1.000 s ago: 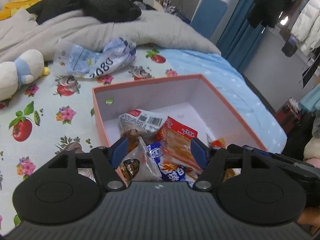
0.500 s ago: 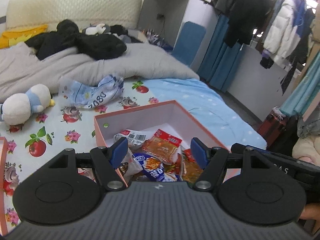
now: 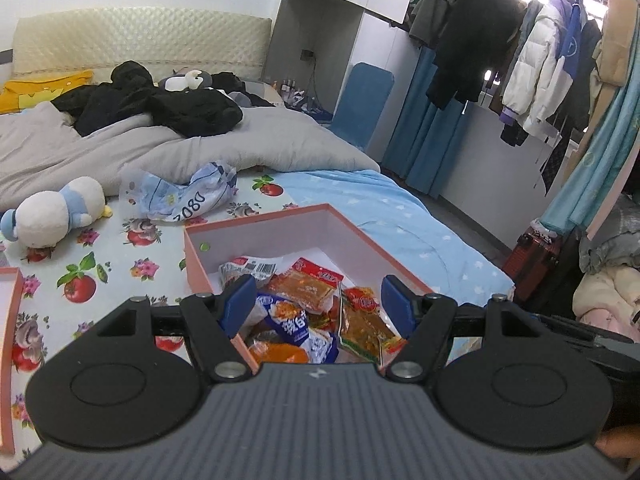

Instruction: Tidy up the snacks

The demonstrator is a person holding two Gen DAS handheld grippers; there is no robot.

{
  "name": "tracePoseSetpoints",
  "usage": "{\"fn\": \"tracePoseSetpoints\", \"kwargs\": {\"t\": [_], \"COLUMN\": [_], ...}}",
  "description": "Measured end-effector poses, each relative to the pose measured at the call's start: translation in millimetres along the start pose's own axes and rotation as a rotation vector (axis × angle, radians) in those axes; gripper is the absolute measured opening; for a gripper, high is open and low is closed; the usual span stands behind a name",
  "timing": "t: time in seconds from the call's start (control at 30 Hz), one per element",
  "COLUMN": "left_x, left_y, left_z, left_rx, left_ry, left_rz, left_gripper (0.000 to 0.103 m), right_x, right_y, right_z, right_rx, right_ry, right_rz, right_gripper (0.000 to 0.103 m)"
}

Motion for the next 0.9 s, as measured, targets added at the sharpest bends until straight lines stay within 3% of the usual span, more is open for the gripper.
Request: {"fn": "tracePoseSetpoints", "kwargs": {"t": [0.4, 0.9], "left_x": [3, 5], "left_y": [40, 54], "left_z": [19, 35], "left_rx": [0.007, 0.002], "left_ry": [-0.033, -0.072], "left_rz": [0.023, 0.036], "left_gripper": [0.074, 0.074], "right_x": [9, 9], "right_y": [27, 32], "right_z": [13, 17], "right_rx": [0.007, 0.015], "right_ry": [-0.003, 0.004], "right_rz": [0.011, 0.015], "right_gripper": [0.043, 0.043]}}
Point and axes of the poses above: each gripper's, at about its wrist camera, not at the fingertips, and z roughly against the way its jaws point, x to its left, y to its underside, the point moved 1 cm from there along -z, roughly the way its jaws point, and after that the axes turned 12 degrees about x, right-handed, at the moved point
